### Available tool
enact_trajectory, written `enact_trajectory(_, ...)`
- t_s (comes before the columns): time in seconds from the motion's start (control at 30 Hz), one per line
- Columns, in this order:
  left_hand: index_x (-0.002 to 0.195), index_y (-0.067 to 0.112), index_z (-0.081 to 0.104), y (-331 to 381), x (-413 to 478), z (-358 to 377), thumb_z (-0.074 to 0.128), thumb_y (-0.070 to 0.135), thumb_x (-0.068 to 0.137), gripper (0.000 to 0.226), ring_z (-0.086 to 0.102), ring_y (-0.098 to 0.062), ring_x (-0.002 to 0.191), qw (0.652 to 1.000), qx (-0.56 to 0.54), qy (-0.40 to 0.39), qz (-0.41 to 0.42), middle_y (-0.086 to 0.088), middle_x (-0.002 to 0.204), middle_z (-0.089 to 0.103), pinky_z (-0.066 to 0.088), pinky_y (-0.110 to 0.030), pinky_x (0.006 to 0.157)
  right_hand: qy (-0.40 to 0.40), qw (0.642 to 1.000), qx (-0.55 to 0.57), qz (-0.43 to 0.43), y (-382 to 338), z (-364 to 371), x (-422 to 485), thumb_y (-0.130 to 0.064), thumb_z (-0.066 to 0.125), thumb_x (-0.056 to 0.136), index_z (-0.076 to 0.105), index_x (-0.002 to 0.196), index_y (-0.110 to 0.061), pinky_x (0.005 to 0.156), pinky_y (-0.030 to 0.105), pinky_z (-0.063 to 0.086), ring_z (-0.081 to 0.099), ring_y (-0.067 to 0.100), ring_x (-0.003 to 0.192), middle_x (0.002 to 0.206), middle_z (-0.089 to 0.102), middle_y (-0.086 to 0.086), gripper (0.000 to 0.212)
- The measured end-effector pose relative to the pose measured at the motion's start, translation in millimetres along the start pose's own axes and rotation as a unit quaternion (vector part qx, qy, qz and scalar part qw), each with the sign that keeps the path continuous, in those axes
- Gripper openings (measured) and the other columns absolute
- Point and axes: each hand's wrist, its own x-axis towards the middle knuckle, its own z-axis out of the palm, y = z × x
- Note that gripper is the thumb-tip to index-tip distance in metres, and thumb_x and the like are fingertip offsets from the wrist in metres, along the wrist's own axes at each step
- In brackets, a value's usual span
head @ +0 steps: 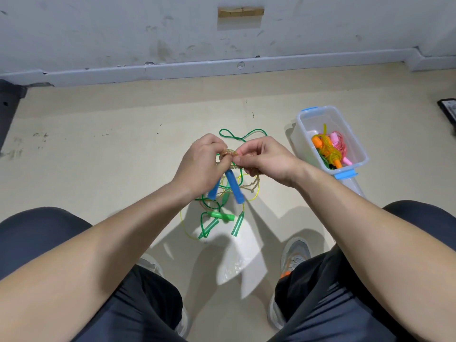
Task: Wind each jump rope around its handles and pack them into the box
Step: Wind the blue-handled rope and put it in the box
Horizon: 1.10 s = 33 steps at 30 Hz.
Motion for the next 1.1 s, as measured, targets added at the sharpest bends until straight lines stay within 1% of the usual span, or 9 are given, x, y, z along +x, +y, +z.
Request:
enact_trajectory(0.27, 0.115, 0.02, 0.069, 0, 1, -11, 0.067, 0.027, 0.089, 0.027, 0.061, -0.025, 0.086, 0.979, 0.124, 0.047, 0.156, -0.001, 0.096, 0.061, 0.053, -0.036, 0.07, 0.005, 0.999, -0.035, 0.005, -4, -1, -2, -0.004, 0.071, 0.09, 0.07, 0.082, -0.008, 0.054, 0.022, 0.043, 0.051, 0.011, 0.052, 0.057, 0.059, -0.004, 0.01)
enact_trajectory(0.37, 0.1, 0.019, 0.075, -2, 3, -15, 0.056, 0.034, 0.092, 0.026, 0.063, -0.027, 0.073, 0.967, 0.151, 0.034, 0.201, -0.002, 0.08, 0.064, 0.053, -0.035, 0.062, 0.007, 0.999, -0.04, 0.011, -3, -1, -2, -0.004, 0.072, 0.089, 0.069, 0.083, -0.008, 0.056, 0.023, 0.045, 0.053, 0.011, 0.051, 0.059, 0.061, -0.003, 0.008)
enact_trajectory(0.53, 0.089, 0.018, 0.079, 7, 2, -12, 0.077, 0.014, 0.085, 0.006, 0.062, -0.008, 0.065, 0.996, -0.066, 0.05, -0.023, 0.007, 0.072, 0.071, 0.049, -0.021, 0.067, 0.031, 0.998, -0.047, 0.0, -2, -4, 2, -0.001, 0.071, 0.088, 0.071, 0.09, 0.0, 0.063, 0.028, 0.052, 0.059, 0.014, 0.054, 0.06, 0.063, -0.001, 0.003)
enact_trajectory(0.63, 0.082, 0.018, 0.075, 4, 9, -17, 0.076, 0.007, 0.086, 0.012, 0.062, -0.013, 0.057, 0.952, -0.238, 0.085, -0.174, 0.004, 0.061, 0.068, 0.056, -0.025, 0.067, 0.043, 0.995, -0.093, 0.001, 1, -3, 5, 0.0, 0.069, 0.086, 0.071, 0.086, -0.003, 0.071, 0.036, 0.055, 0.062, 0.015, 0.055, 0.056, 0.063, -0.004, 0.004)
enact_trajectory(0.77, 0.09, 0.012, 0.067, 2, 9, -16, 0.067, 0.004, 0.094, 0.009, 0.062, -0.017, 0.064, 0.865, -0.404, 0.091, -0.282, -0.005, 0.074, 0.07, 0.057, -0.025, 0.061, 0.044, 0.997, -0.062, -0.004, 0, -3, 5, -0.001, 0.071, 0.089, 0.071, 0.095, 0.008, 0.057, 0.024, 0.051, 0.058, 0.014, 0.051, 0.063, 0.064, 0.004, 0.011)
enact_trajectory(0.83, 0.096, 0.018, 0.065, -4, 7, -14, 0.067, 0.009, 0.093, 0.009, 0.062, -0.017, 0.071, 0.935, -0.273, 0.049, -0.221, -0.001, 0.081, 0.069, 0.055, -0.027, 0.065, 0.037, 0.997, -0.063, -0.005, 0, -3, 5, -0.001, 0.071, 0.089, 0.071, 0.094, 0.009, 0.057, 0.026, 0.049, 0.058, 0.014, 0.051, 0.063, 0.064, 0.008, 0.011)
enact_trajectory(0.9, 0.105, 0.025, 0.065, -14, 4, -15, 0.071, 0.015, 0.088, 0.02, 0.061, -0.016, 0.085, 1.0, -0.009, 0.021, -0.004, 0.006, 0.095, 0.067, 0.052, -0.03, 0.076, 0.027, 0.997, -0.075, -0.002, 0, -2, 5, -0.002, 0.072, 0.088, 0.071, 0.092, 0.008, 0.06, 0.03, 0.048, 0.058, 0.017, 0.053, 0.064, 0.064, 0.009, 0.011)
enact_trajectory(0.97, 0.11, 0.026, 0.067, -16, 4, -17, 0.073, 0.024, 0.086, 0.025, 0.059, -0.021, 0.093, 0.977, 0.136, -0.002, 0.165, 0.007, 0.101, 0.065, 0.051, -0.034, 0.075, 0.02, 0.996, -0.087, 0.0, -1, -1, 4, -0.002, 0.071, 0.088, 0.071, 0.087, 0.006, 0.059, 0.029, 0.047, 0.057, 0.017, 0.053, 0.057, 0.063, 0.003, 0.008)
enact_trajectory(1.1, 0.091, 0.024, 0.074, -14, 7, -16, 0.059, 0.036, 0.09, 0.019, 0.06, -0.026, 0.069, 0.94, 0.215, 0.033, 0.263, 0.004, 0.071, 0.063, 0.049, -0.032, 0.051, 0.016, 0.995, -0.098, 0.004, -1, 0, 5, -0.001, 0.073, 0.087, 0.07, 0.083, -0.002, 0.062, 0.03, 0.049, 0.058, 0.017, 0.053, 0.052, 0.061, -0.004, 0.005)
